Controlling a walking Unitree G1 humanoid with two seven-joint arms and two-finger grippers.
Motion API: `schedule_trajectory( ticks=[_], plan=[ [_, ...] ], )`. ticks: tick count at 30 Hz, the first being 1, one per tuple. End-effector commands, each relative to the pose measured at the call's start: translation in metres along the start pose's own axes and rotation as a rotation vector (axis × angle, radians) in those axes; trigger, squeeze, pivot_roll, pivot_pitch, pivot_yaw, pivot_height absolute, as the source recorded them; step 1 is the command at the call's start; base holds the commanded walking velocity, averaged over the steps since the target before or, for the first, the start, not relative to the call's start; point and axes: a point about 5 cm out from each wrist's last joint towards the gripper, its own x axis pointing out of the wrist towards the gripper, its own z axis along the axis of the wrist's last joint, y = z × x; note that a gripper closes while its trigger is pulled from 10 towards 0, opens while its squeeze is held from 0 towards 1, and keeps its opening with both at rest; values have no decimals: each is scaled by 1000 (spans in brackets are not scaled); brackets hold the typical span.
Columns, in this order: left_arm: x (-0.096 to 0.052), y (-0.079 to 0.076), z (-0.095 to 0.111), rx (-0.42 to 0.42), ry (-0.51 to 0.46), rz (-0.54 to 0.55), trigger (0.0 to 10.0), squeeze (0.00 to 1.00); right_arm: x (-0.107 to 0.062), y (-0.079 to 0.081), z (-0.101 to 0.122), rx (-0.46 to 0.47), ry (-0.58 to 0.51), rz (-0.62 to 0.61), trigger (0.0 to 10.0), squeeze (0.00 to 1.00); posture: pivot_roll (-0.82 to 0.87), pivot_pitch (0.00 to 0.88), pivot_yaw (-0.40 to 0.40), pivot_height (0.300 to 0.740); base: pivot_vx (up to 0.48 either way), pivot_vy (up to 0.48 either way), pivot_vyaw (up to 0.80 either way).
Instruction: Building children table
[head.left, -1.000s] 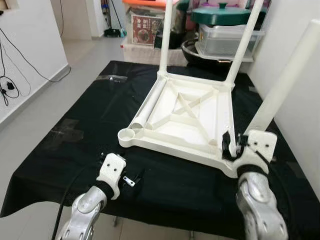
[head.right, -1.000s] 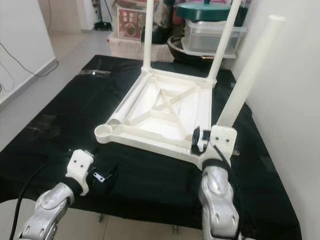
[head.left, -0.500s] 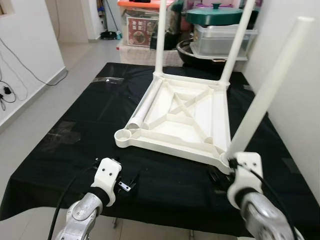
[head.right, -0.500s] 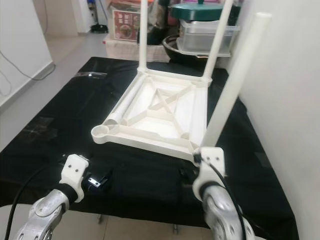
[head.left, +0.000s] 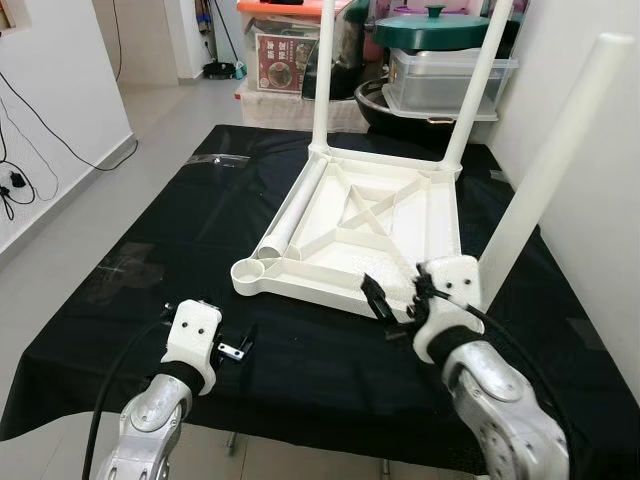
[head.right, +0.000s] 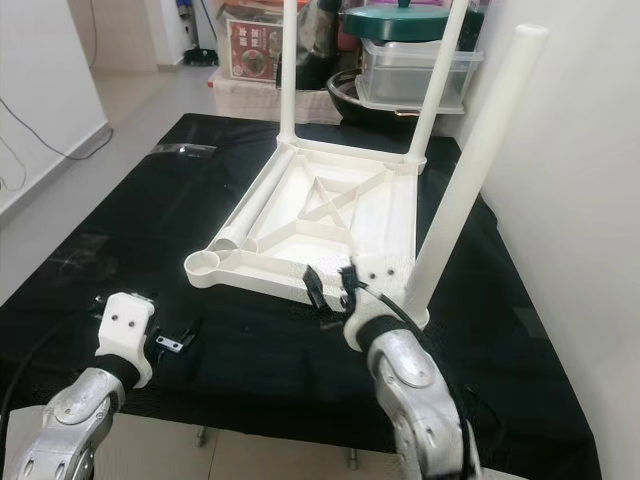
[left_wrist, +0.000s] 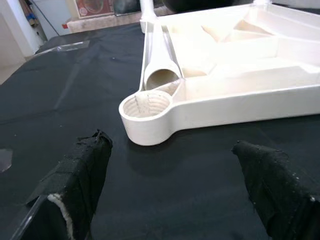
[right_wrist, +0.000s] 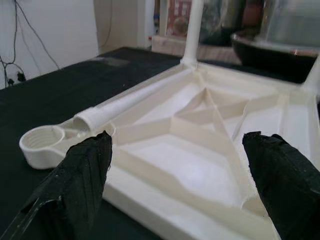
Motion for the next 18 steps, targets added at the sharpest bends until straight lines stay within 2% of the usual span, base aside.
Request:
schedule_trajectory(
  ticks=[1, 4, 8, 11, 14, 18],
  plan=[
    [0, 1, -2, -29, 12, 14, 10000, 0, 4, 1, 1, -30, -23, -12, 10000, 0, -22, 0, -51, 740, 0, 349, 0],
    [3, -2, -1, -37, 10, 7, 10000, 0, 9, 3, 0, -14, -38, -8, 10000, 0, -22, 0, -40, 740, 0, 480, 0],
    [4, -4, 1, -30, 1, -5, 10000, 0, 12, 3, -5, 1, -42, -12, 10000, 0, -13, 0, -39, 740, 0, 480, -800],
    [4, -3, 1, -19, -4, -3, 10000, 0, 14, 5, -7, -18, -48, -11, 10000, 0, -24, 0, -33, 740, 0, 480, 0],
    [4, -2, -4, -6, 9, 9, 10000, 0, 16, 8, -8, -27, -53, -3, 10000, 0, -33, 0, -28, 740, 0, 277, 0],
    [8, -8, 0, 23, -15, -16, 10000, 0, 20, 9, -8, -67, -64, 13, 10000, 0, -18, 0, -30, 740, 0, 0, 0]
  ],
)
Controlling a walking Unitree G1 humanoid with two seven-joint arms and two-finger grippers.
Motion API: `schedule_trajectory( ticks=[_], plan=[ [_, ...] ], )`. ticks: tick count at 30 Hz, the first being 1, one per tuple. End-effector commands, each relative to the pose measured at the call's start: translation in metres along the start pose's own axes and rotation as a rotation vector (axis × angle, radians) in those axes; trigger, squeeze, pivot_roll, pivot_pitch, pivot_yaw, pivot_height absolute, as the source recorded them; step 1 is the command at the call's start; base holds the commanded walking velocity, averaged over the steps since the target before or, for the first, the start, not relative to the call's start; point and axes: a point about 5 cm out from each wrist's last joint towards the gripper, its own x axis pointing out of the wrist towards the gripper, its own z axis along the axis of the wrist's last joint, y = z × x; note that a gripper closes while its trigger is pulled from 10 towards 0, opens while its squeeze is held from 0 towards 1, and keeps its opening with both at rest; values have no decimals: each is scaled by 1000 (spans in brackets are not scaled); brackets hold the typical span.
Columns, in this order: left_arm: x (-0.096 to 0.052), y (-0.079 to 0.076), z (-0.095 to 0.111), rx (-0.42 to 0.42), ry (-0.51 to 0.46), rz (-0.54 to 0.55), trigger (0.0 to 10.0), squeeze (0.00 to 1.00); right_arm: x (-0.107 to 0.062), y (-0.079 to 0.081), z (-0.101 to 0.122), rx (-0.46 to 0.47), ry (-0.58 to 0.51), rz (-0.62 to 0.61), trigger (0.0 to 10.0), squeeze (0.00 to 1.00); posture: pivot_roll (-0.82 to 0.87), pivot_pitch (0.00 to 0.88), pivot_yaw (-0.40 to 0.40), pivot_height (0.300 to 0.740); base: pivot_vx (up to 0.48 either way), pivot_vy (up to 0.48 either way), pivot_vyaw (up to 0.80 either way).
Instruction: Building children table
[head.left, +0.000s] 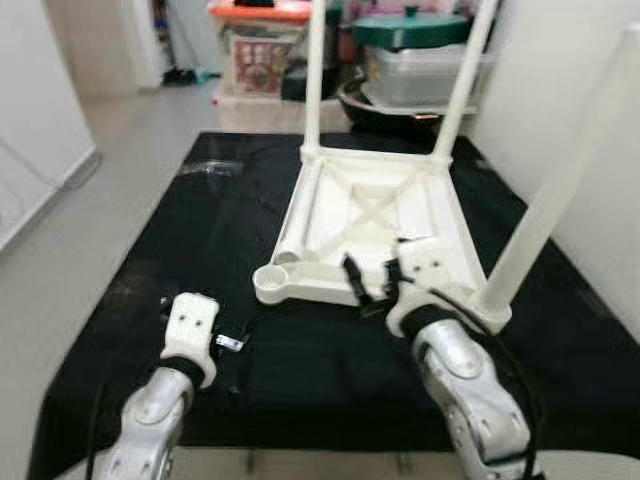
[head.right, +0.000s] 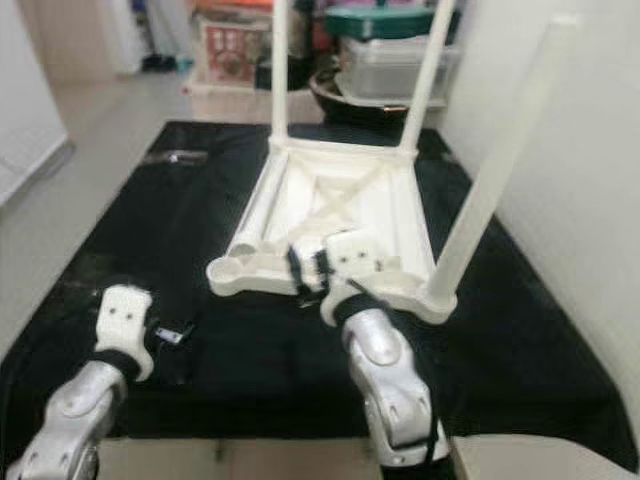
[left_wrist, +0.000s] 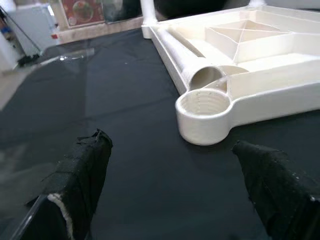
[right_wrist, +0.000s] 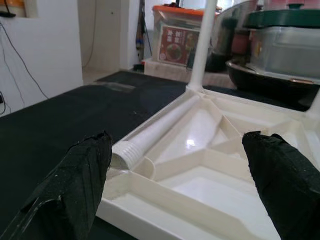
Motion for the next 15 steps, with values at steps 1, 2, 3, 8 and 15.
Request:
schedule_trajectory(
  ticks=[1, 2, 3, 8, 15],
  plan=[
    [0, -3, -1, 16, 1, -13, 10000, 0, 0, -1, -6, -13, 16, 3, 10000, 0, -18, 0, -30, 740, 0, 0, 0],
    [0, -1, 0, -10, -3, -6, 10000, 0, 3, -2, -7, -32, 13, 14, 10000, 0, -9, 0, -36, 740, 0, 0, 0],
    [0, -1, 0, -10, -3, -6, 10000, 0, 3, -2, -7, -32, 13, 14, 10000, 0, -9, 0, -36, 740, 0, 0, 0],
    [0, 4, 3, -37, -21, 15, 10000, 0, 9, 0, -4, -1, -16, 34, 10000, 0, -10, 0, -40, 740, 0, 0, 0],
    [5, 2, 8, -40, -41, -2, 10000, 0, 13, 8, -3, -21, -22, 55, 10000, 0, -11, 0, -41, 740, 245, 0, 686]
  ],
)
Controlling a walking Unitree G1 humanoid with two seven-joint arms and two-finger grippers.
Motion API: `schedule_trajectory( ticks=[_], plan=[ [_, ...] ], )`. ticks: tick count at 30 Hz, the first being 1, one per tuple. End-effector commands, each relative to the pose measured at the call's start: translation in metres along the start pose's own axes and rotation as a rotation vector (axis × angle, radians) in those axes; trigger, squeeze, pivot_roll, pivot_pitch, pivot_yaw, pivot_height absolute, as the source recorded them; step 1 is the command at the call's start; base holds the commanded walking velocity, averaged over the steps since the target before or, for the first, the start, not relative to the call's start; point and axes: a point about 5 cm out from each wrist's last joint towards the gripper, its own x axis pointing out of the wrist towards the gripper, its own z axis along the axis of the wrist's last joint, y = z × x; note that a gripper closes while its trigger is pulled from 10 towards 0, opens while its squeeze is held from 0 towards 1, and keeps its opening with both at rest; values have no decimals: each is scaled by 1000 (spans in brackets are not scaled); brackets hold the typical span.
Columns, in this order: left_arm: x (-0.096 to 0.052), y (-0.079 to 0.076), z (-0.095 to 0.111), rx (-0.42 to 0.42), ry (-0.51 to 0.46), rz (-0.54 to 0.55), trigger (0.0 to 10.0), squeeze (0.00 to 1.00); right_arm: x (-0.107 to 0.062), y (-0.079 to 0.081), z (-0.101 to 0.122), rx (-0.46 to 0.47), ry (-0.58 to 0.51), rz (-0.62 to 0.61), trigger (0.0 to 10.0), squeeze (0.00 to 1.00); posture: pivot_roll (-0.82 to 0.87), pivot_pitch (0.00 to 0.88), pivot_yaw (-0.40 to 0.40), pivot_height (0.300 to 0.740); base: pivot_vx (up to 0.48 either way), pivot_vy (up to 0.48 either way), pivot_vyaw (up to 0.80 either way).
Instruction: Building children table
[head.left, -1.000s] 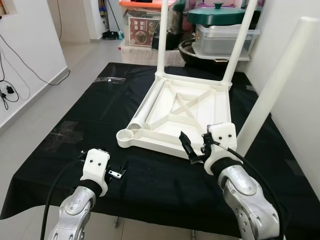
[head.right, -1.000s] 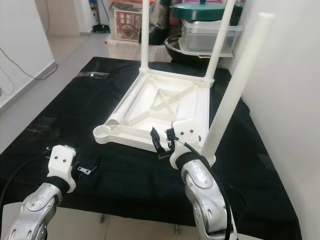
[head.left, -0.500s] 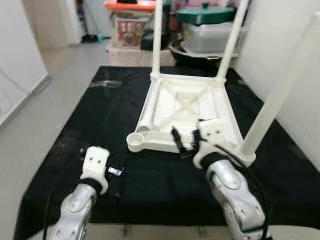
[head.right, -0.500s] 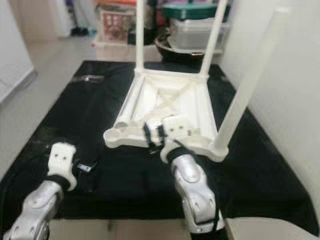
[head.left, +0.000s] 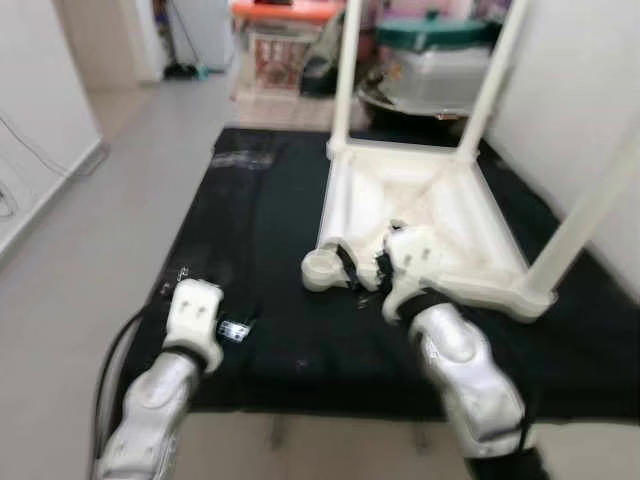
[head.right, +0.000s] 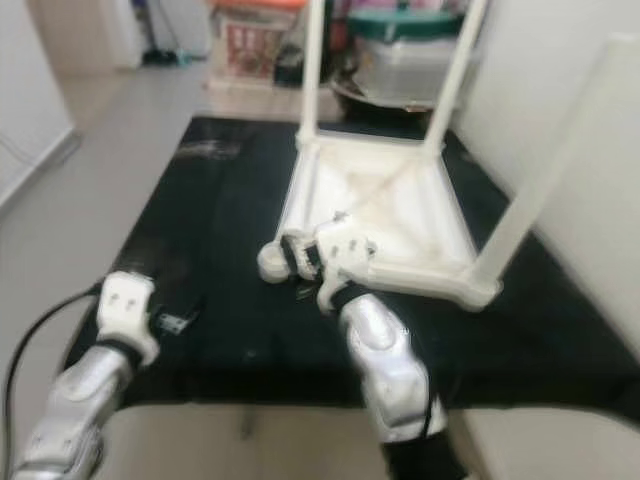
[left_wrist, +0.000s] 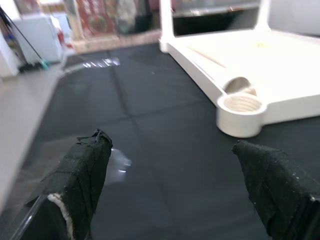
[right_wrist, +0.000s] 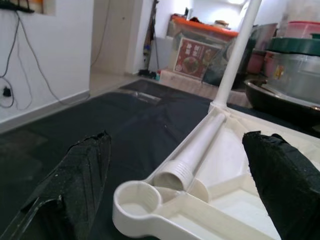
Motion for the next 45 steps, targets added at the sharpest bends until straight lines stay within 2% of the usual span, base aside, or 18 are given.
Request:
schedule_trajectory(
  ticks=[1, 4, 9, 12, 14, 21, 25, 29, 30, 31, 34, 35, 37, 40, 43, 45],
  plan=[
    [0, 1, -1, 4, 6, -2, 10000, 0, 0, 0, -5, -30, 21, -4, 10000, 0, 7, 0, -44, 740, 285, 0, 400],
    [-1, 3, -1, 0, 7, 7, 10000, 0, 2, -1, -9, -13, 29, -13, 10000, 0, 7, 0, -44, 740, 292, 0, 800],
    [0, 3, -2, -3, 9, 6, 10000, 0, 3, 1, -9, -17, 30, -2, 10000, 0, 0, 0, -44, 740, 290, 0, 0],
    [2, -1, -2, -2, 9, -7, 10000, 0, 3, -2, -14, -39, 50, -12, 10000, 0, -3, 0, -45, 740, 286, 0, 0],
    [2, 0, -2, 0, 8, 1, 10000, 0, 3, -11, -19, -46, 72, -50, 10000, 0, 6, 0, -53, 740, 146, 0, 0],
    [1, 0, -3, -21, 7, 10, 10000, 0, 7, -13, -20, -51, 79, -66, 10000, 0, 5, 0, -56, 740, 0, 0, 0],
    [1, -7, -5, -11, 11, -13, 10000, 0, 6, -20, -15, -170, 63, -47, 10000, 0, -2, 0, -59, 740, 0, 0, 0],
    [0, -8, -6, -10, 12, -13, 10000, 0, 3, -25, -16, -221, 65, -25, 10000, 0, -2, 0, -59, 740, 0, 0, 0],
    [0, -7, -7, -10, 13, -9, 10000, 0, 0, -31, -17, -301, 74, -5, 10000, 0, -10, 0, -58, 740, 0, 0, 0],
    [0, -7, -7, -10, 13, -9, 10000, 0, 0, -31, -17, -301, 74, -5, 10000, 0, -10, 0, -58, 740, 0, 0, 0],
    [1, -7, -9, -8, 20, -8, 10000, 0, -6, -45, -30, -500, 158, 73, 10000, 0, -18, 0, -57, 740, 0, 0, 0],
    [1, -7, -9, -8, 20, -8, 10000, 0, -6, -45, -30, -500, 158, 73, 10000, 0, -18, 0, -57, 740, 0, 0, 0],
    [2, -9, -9, -6, 19, -14, 10000, 0, -5, -51, -43, -572, 237, 117, 10000, 0, -10, 0, -61, 740, 0, 0, 0],
    [3, -9, -8, -4, 16, -9, 10000, 0, -3, -56, -51, -606, 297, 143, 10000, 0, -8, 0, -62, 740, 0, 0, 0],
    [2, -7, -8, -3, 16, -3, 10000, 0, -1, -62, -55, -622, 329, 133, 10000, 0, -4, 0, -66, 740, 0, 0, 0],
    [2, -6, -9, -4, 18, 5, 10000, 0, 6, -73, -56, -638, 355, 94, 10000, 0, -3, 0, -70, 740, 0, 0, 0]
  ],
)
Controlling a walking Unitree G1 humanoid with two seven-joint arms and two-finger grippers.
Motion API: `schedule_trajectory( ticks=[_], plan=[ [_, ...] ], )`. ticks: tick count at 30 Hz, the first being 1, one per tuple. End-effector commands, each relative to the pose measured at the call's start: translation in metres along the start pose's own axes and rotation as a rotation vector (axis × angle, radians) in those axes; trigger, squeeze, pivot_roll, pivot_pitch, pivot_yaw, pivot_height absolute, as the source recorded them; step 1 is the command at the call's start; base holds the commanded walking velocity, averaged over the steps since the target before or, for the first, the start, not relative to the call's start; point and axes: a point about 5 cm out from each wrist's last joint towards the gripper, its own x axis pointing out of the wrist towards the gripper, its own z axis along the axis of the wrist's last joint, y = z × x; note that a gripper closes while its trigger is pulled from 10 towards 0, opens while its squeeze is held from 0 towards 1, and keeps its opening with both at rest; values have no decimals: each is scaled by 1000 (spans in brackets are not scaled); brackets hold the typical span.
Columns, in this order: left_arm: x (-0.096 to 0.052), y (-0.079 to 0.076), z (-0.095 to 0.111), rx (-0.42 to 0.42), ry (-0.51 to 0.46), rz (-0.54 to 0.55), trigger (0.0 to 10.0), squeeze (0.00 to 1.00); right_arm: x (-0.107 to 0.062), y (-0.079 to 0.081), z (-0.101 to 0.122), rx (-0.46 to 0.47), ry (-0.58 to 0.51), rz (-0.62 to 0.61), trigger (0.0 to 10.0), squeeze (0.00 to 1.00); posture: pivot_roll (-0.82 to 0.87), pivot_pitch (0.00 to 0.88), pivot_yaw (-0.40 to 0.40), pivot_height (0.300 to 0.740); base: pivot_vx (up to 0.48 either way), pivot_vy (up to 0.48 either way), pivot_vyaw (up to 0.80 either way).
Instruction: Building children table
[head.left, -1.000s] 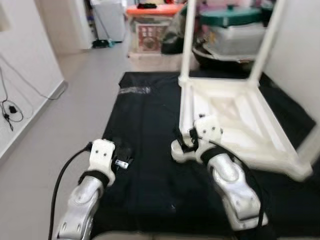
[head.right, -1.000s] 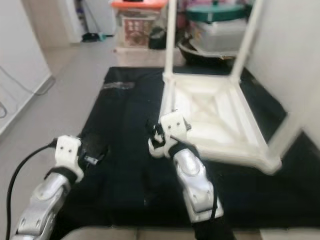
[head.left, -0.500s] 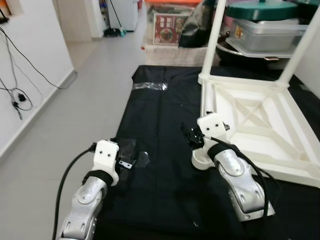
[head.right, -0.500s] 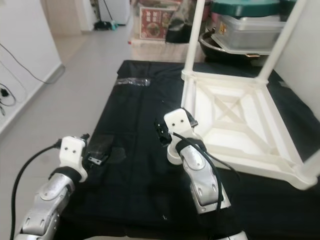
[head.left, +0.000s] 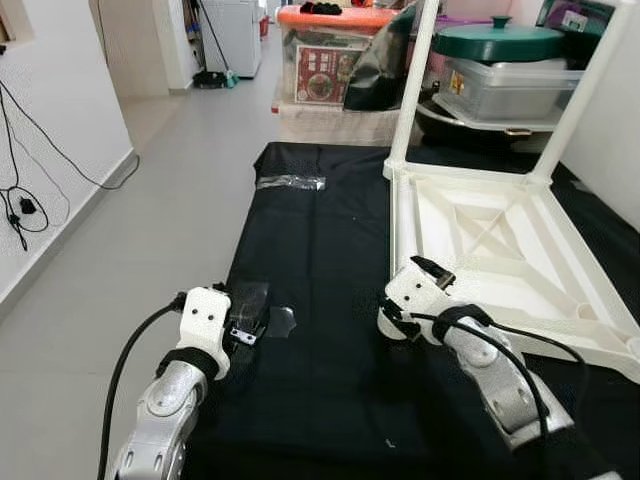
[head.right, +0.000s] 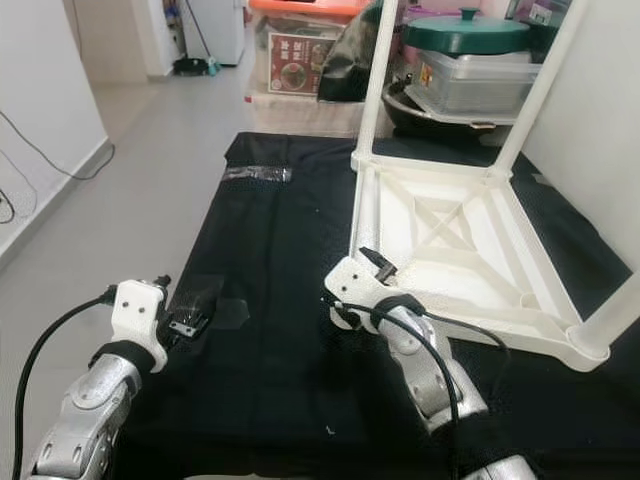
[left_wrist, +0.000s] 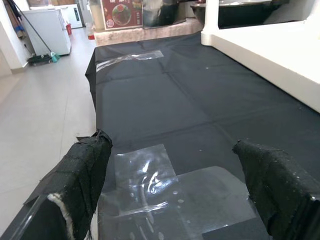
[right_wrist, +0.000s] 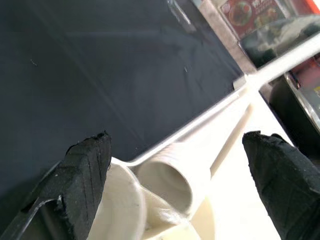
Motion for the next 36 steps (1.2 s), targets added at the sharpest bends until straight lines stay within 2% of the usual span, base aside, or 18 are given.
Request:
schedule_trajectory(
  ticks=[1, 2, 3, 4, 6, 9, 25, 30, 34, 36],
  plan=[
    [-1, 3, -3, 14, 12, 12, 10000, 0, 5, -12, -4, -20, 28, -42, 10000, 0, -3, 0, -70, 740, 0, 0, 0],
    [-1, 3, -3, 14, 12, 12, 10000, 0, 5, -12, -4, -20, 28, -42, 10000, 0, -3, 0, -70, 740, 0, 0, 0],
    [-1, 2, -3, 13, 8, 11, 10000, 0, 11, -22, -5, -36, 45, -71, 10000, 0, 5, 0, -74, 740, 0, 0, 0],
    [-1, 2, -3, 13, 8, 11, 10000, 0, 11, -22, -5, -36, 45, -71, 10000, 0, 5, 0, -74, 740, 0, 0, 0],
    [-1, 2, -2, 12, 5, 12, 10000, 0, 14, -34, -7, -41, 64, -94, 10000, 0, 10, 0, -77, 740, 0, 0, 0],
    [-2, 3, -1, 13, 5, 15, 10000, 0, 14, -39, -11, -67, 85, -68, 10000, 0, 9, 0, -77, 740, 0, 0, 0],
    [0, 0, -2, 9, 7, 5, 10000, 0, 13, -37, -26, -153, 113, 73, 10000, 0, 1, 0, -74, 740, 0, 0, 0],
    [1, -1, -2, 8, 9, 5, 10000, 0, 13, -37, -29, -165, 124, 86, 10000, 0, 1, 0, -76, 740, 0, 0, 0],
    [1, -1, -3, 5, 11, 8, 10000, 0, 15, -43, -35, -176, 159, 72, 10000, 0, 0, 0, -77, 740, 0, 0, 0],
    [0, 0, -3, 5, 13, 8, 10000, 0, 16, -51, -39, -181, 189, 27, 10000, 0, 1, 0, -77, 740, 0, 0, 0]
  ],
)
